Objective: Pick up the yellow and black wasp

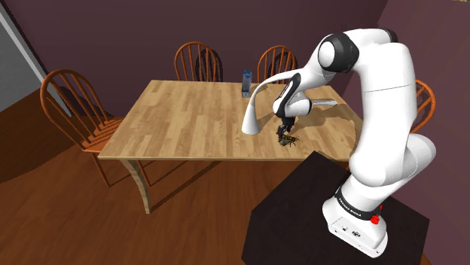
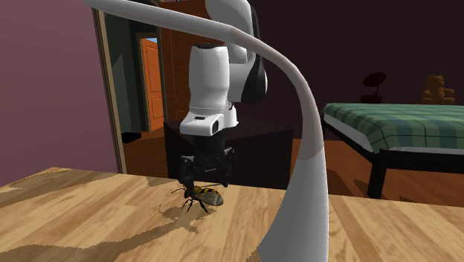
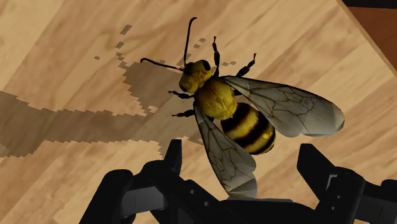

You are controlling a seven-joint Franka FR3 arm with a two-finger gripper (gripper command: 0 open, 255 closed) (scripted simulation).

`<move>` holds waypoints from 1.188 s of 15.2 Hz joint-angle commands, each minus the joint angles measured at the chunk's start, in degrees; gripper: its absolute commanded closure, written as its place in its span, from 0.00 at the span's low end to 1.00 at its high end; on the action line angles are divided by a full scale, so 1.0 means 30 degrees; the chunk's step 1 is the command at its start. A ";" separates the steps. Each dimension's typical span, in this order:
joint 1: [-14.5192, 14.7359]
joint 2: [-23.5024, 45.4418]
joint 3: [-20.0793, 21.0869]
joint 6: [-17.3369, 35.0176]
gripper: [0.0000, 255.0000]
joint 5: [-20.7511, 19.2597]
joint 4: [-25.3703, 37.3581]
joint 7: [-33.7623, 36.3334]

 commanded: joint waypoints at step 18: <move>0.0032 -0.0092 -0.0023 -0.0038 1.00 -0.0008 -0.0044 0.0014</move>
